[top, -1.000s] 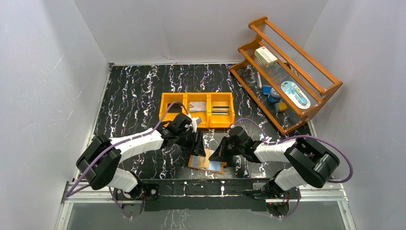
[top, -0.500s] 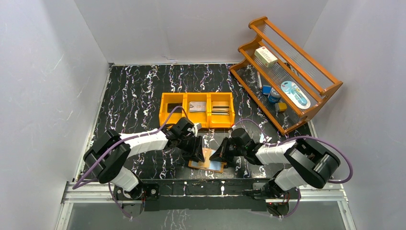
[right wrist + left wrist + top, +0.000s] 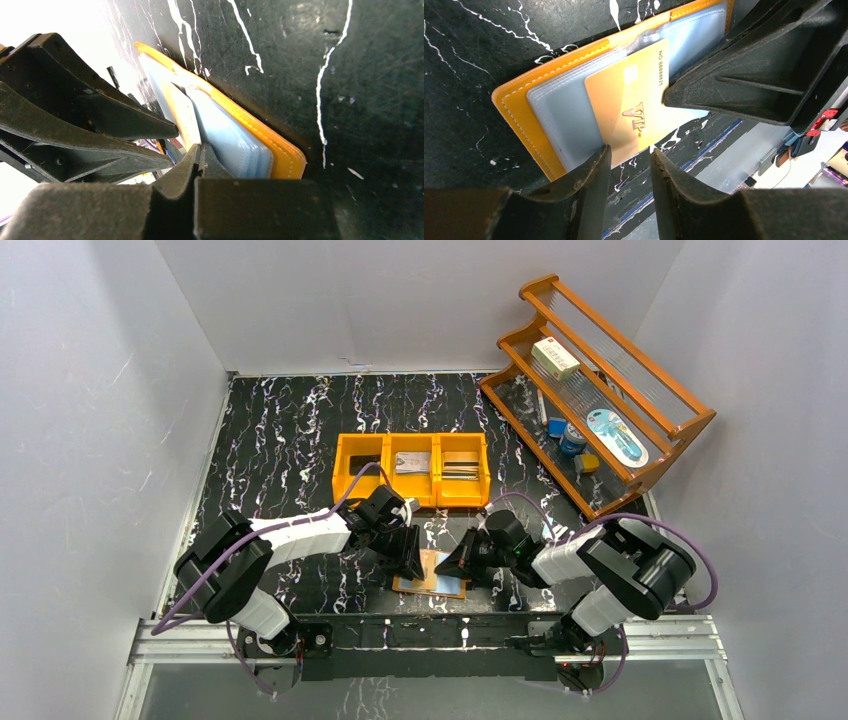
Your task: Take the credit cards out of the card holder
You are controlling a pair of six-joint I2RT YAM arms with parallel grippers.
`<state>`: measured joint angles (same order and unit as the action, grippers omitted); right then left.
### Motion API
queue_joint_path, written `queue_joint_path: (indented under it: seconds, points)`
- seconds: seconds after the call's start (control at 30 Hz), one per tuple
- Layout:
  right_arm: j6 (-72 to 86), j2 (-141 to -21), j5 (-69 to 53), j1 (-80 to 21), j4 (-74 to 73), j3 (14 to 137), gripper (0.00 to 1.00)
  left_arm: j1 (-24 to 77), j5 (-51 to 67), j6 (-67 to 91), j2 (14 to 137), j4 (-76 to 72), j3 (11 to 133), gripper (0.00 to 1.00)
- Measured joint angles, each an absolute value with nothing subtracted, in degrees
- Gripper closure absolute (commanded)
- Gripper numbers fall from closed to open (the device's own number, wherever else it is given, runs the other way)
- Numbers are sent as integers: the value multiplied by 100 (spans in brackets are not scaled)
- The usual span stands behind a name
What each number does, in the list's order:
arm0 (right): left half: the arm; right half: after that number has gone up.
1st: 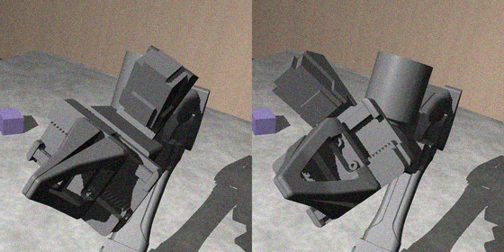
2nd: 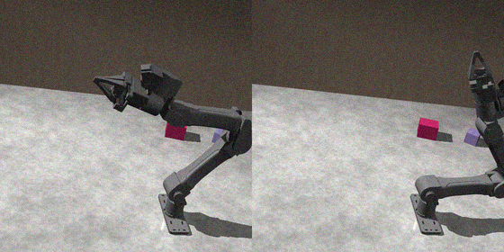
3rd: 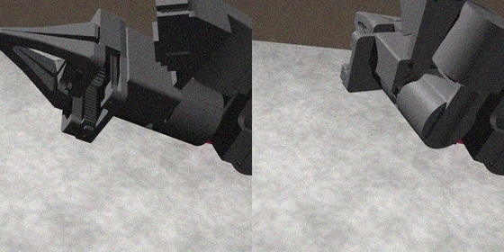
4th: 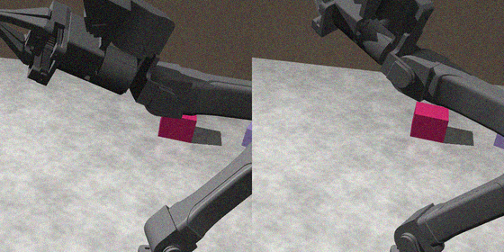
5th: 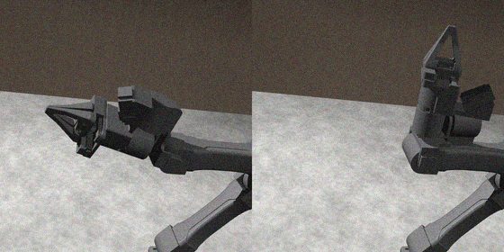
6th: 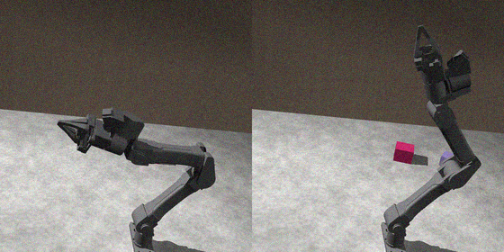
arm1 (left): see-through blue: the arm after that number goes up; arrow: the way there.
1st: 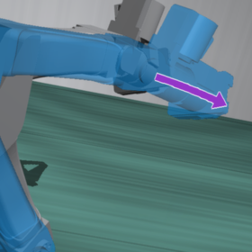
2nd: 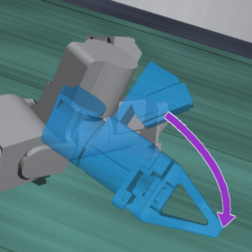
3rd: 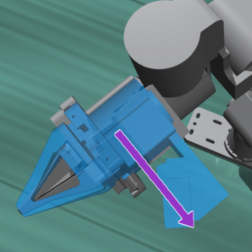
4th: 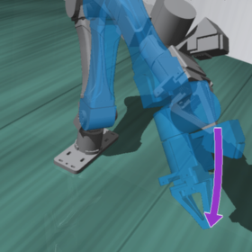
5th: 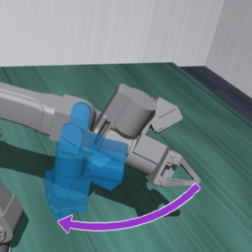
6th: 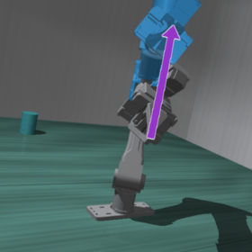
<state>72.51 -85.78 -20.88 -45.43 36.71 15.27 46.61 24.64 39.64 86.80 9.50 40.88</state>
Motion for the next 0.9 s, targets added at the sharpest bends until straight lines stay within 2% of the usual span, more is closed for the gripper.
queue_joint_path:
  seconds: [0.13,0.27,0.4,0.57,0.63,0.77,0.9]
  points:
    - [7437,-8639,-2235,-4550,4066,1559,42,4663,2458,3966,8680,985,4095,66]
    - [7439,-8661,-2270,-4589,4171,1592,42,4663,2451,3966,8678,993,4097,66]
    - [7395,-8661,-2255,-4593,4088,1603,59,4663,2438,3968,8674,1011,4099,67]
    - [7269,-8663,-2215,-4613,3887,1610,67,4674,2377,3968,8648,1035,4099,67]
    - [7203,-8663,-2217,-4628,3872,1612,74,4674,2359,3968,8648,1037,4099,67]
    - [7059,-8663,-2220,-4674,3795,1658,75,4674,2349,3968,8641,1059,4099,68]
    - [6943,-8663,-2200,-4729,3677,1726,88,4674,2329,3968,8626,1076,4099,68]
